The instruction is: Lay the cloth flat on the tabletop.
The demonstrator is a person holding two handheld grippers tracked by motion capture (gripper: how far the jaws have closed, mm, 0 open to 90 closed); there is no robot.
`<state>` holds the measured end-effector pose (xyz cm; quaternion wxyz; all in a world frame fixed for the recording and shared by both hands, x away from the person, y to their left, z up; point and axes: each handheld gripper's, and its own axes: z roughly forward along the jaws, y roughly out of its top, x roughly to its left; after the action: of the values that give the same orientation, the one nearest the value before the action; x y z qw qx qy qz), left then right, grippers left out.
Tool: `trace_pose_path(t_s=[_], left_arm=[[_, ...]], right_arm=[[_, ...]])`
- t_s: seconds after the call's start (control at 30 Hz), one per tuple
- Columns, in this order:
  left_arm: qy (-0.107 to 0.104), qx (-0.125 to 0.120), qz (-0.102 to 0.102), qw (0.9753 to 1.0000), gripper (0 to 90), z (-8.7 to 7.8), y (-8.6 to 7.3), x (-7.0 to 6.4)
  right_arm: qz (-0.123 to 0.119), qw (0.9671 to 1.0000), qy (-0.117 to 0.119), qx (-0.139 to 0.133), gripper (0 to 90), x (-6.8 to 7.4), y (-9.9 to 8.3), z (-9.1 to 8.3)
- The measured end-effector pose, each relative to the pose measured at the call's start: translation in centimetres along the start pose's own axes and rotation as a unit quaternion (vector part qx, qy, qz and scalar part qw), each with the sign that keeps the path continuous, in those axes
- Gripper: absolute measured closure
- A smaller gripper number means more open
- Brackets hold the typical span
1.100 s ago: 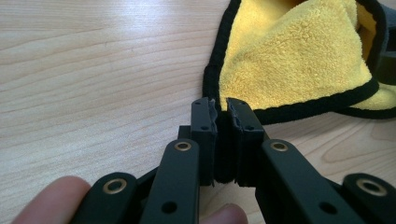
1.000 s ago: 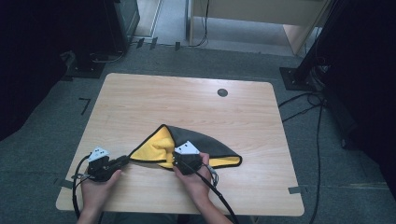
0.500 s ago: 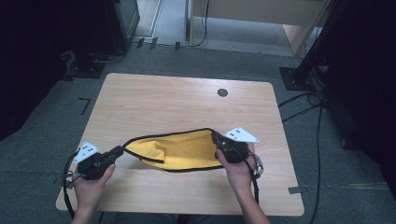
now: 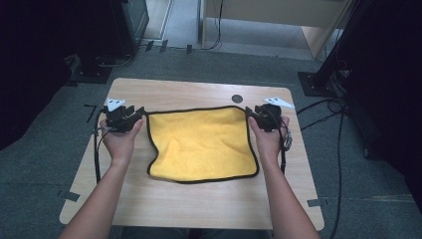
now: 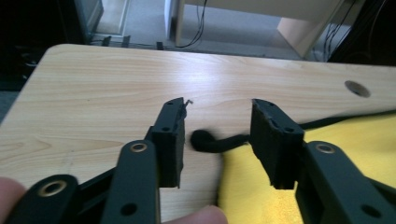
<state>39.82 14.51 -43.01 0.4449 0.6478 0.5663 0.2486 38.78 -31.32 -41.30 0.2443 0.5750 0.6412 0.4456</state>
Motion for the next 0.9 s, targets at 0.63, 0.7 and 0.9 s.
trace_pose_path(t_s=[0.63,0.7,0.9], left_arm=[[-0.102,0.139,0.017,0.9848,48.2,-6.2,-13.3,-1.5],[-0.107,0.136,0.019,0.9846,48.1,-6.8,-13.8,-1.7],[-0.129,0.137,0.049,0.9809,49.0,-7.0,-14.2,-2.8]], right_arm=[[-0.012,0.988,0.069,0.138,49.2,-2.1,-13.3,-6.1],[-0.01,0.9873,0.072,0.141,49.8,-2.0,-14.0,-6.2],[0.009,0.9895,0.051,0.135,60.1,-1.6,-14.8,-6.2]])
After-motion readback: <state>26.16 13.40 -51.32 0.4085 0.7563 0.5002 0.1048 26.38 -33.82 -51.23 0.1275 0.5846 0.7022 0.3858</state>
